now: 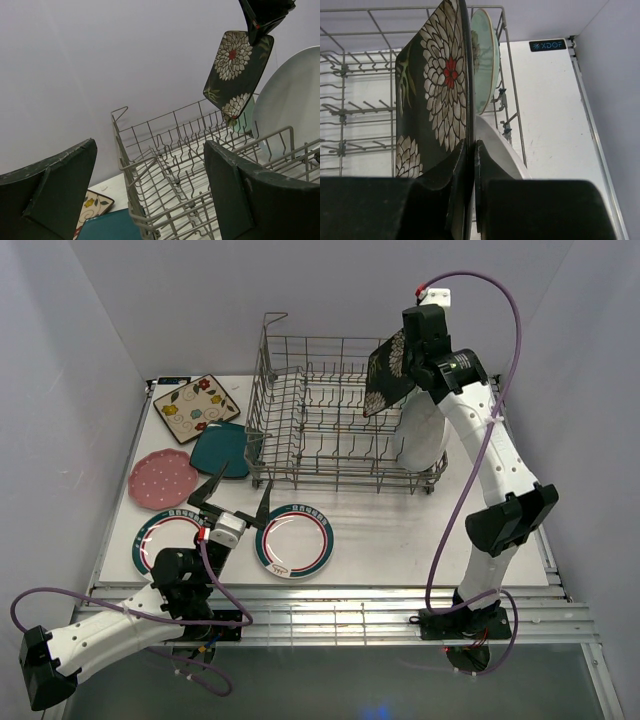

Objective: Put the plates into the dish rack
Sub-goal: Insert the plate into the dish rack.

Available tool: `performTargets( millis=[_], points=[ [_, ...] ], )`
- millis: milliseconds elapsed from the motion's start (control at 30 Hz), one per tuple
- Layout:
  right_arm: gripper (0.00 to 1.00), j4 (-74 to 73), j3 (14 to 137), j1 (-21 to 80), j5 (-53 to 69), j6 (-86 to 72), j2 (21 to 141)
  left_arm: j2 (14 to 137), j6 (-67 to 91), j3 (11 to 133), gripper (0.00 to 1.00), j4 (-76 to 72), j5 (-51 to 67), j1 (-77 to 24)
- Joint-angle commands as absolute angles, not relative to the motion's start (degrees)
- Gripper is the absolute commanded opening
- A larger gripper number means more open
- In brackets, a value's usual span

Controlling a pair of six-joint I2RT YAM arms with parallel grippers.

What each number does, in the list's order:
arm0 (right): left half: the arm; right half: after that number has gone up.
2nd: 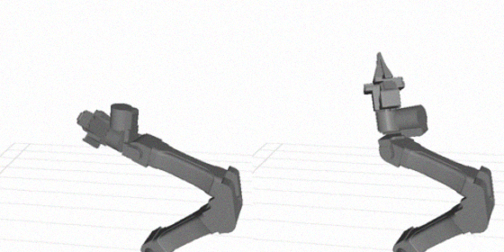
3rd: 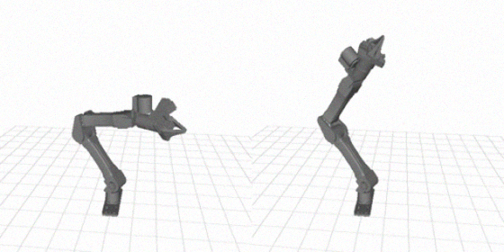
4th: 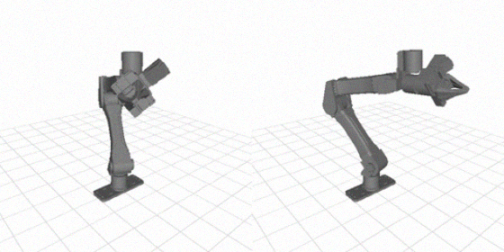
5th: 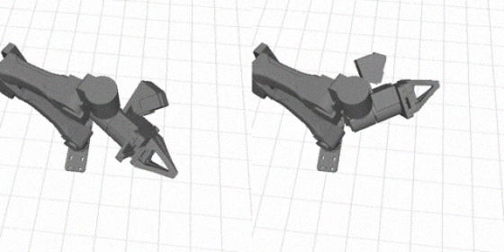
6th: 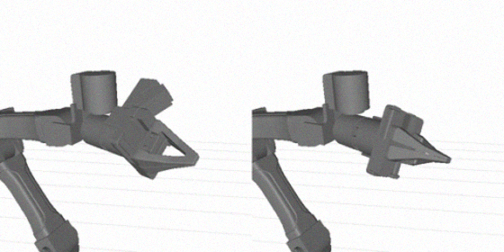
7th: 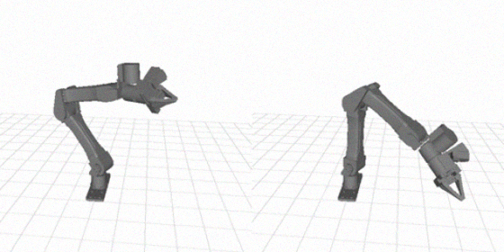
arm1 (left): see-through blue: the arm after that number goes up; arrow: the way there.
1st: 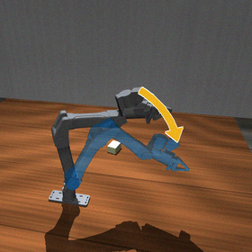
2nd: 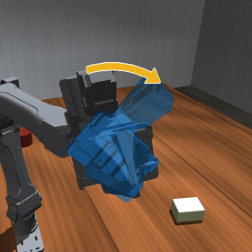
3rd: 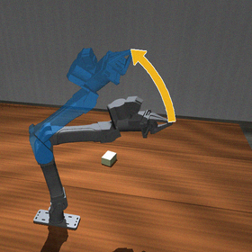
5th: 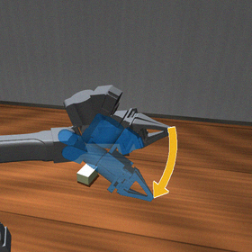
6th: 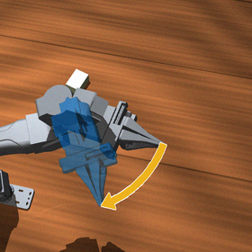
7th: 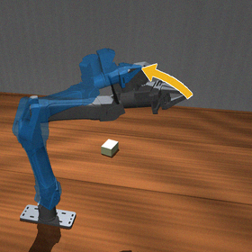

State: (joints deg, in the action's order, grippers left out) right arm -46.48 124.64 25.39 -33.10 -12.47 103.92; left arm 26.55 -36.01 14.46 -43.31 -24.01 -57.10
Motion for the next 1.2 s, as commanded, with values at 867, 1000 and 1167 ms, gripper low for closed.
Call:
performTargets(
  millis=[867,1000,1167],
  points=[
    [0.08,-13.71,131.13,29.71,-56.25,19.07,115.84,29.79,-36.74,12.92,0.98,-45.88,-25.05,-56.87],
    [0.08,-13.62,130.61,28.57,-54.05,19.16,116.28,30.76,-37.00,12.74,0.98,-46.23,-25.40,-56.95],
    [0.08,-12.48,132.10,27.51,-54.05,21.62,118.56,31.11,-37.00,12.83,0.98,-46.58,-25.66,-56.87]
  ],
)
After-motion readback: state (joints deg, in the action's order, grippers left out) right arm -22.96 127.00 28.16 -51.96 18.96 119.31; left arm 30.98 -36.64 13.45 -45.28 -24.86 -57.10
